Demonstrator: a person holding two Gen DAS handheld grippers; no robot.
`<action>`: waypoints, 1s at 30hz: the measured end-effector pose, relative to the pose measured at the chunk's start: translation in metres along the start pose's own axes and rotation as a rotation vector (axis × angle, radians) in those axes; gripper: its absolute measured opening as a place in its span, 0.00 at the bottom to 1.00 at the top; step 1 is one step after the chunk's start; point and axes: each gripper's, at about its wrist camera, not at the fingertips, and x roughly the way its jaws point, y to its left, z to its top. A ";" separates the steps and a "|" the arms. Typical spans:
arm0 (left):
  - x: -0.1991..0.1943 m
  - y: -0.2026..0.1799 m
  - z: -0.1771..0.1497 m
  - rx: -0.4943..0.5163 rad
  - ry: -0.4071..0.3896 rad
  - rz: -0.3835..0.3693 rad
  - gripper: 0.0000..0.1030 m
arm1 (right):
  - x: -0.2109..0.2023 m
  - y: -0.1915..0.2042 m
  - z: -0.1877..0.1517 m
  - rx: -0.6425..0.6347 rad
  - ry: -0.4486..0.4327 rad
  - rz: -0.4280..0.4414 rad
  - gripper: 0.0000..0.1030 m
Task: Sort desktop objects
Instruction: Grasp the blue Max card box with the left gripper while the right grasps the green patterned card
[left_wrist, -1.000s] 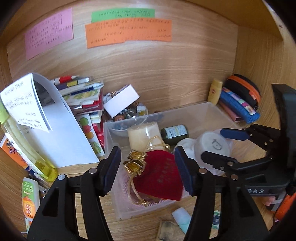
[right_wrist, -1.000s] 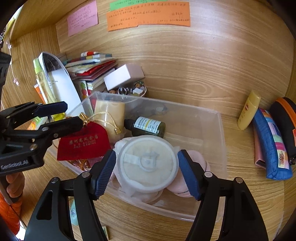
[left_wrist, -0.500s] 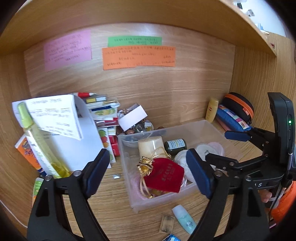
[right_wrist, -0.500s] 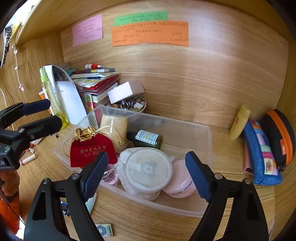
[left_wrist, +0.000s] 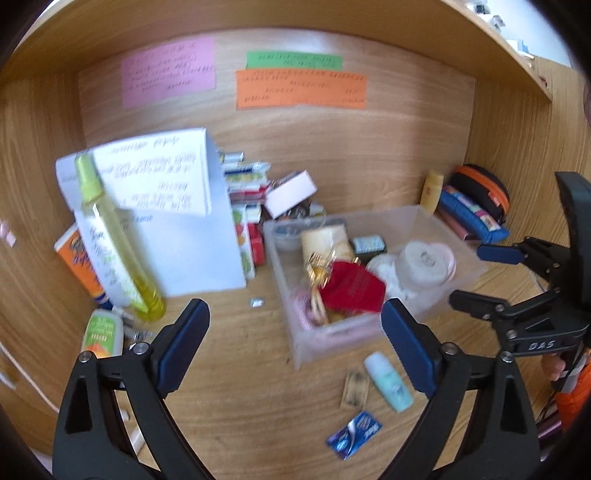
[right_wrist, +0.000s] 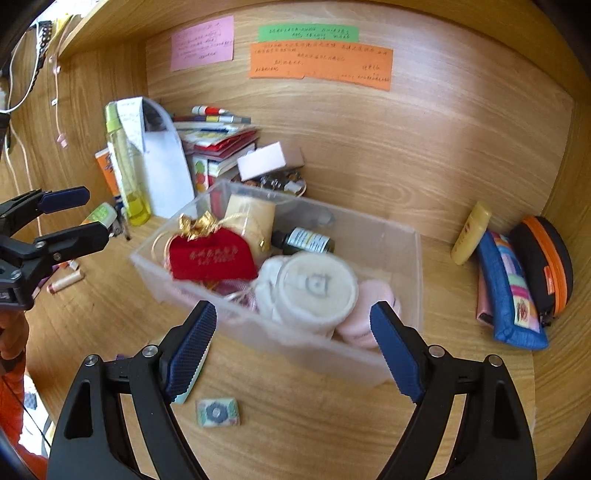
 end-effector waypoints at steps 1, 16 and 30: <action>0.000 0.001 -0.004 -0.003 0.011 0.003 0.92 | -0.001 0.001 -0.002 -0.001 0.003 0.000 0.81; 0.018 -0.012 -0.064 -0.007 0.212 -0.013 0.92 | 0.010 0.025 -0.059 -0.036 0.147 0.043 0.81; 0.032 -0.041 -0.094 0.039 0.310 -0.049 0.91 | 0.028 0.037 -0.077 -0.064 0.217 0.089 0.81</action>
